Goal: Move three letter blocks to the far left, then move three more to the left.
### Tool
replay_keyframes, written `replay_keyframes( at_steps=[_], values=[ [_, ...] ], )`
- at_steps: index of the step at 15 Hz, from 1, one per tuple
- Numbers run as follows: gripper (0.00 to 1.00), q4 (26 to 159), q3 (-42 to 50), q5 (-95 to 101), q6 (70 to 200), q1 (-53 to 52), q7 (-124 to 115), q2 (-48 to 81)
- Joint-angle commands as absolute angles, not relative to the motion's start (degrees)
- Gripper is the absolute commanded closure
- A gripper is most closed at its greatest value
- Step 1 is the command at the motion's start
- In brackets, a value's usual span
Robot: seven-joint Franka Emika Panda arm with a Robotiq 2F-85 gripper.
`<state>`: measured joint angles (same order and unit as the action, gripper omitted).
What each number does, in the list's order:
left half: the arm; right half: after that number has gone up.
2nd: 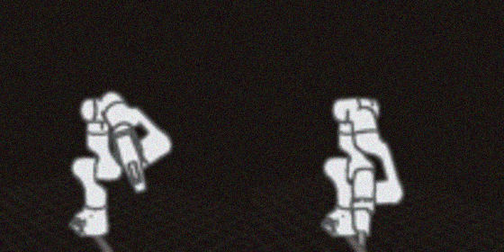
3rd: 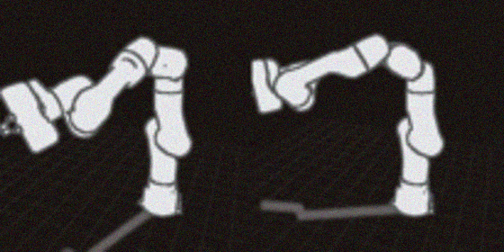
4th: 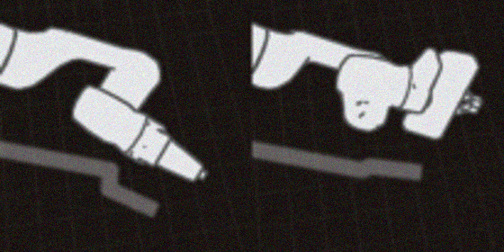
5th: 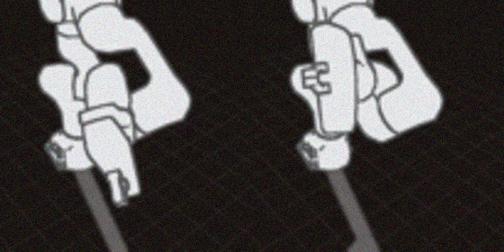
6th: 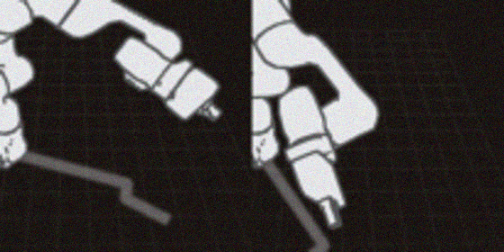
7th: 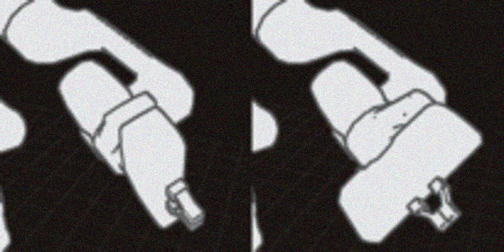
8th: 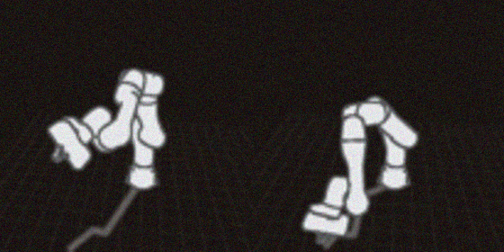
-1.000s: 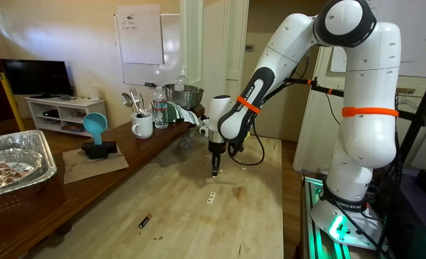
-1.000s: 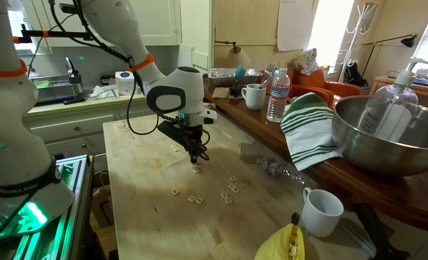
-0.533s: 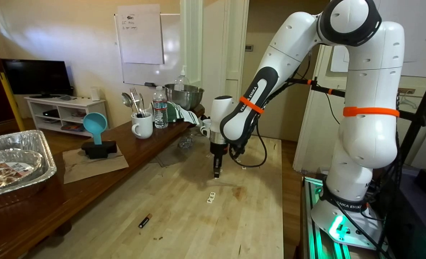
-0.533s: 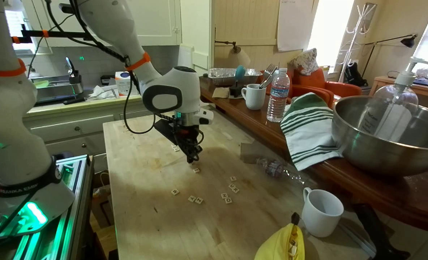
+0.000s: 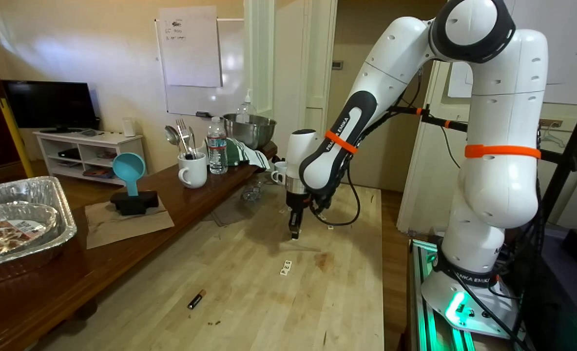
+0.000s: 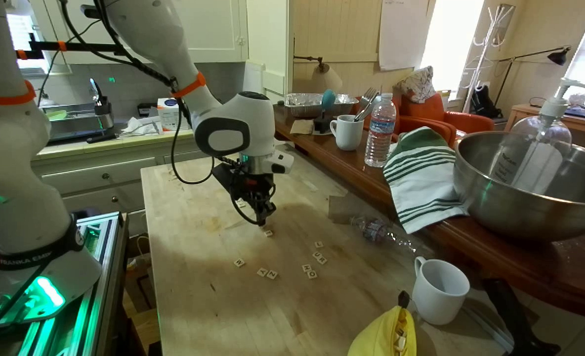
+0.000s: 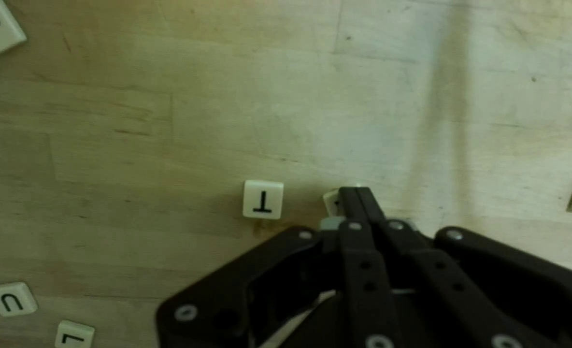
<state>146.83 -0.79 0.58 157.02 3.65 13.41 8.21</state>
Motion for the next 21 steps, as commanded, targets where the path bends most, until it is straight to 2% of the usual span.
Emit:
replay_keyframes(
  at_steps=[1,11,21],
  values=[
    [1.0,146.72,-0.47,-0.04,155.77,3.43,12.34,7.3],
    [1.0,143.06,0.67,-4.13,155.45,4.34,14.43,2.75],
    [1.0,134.78,6.61,-3.61,156.25,9.39,19.88,8.25]
  ],
)
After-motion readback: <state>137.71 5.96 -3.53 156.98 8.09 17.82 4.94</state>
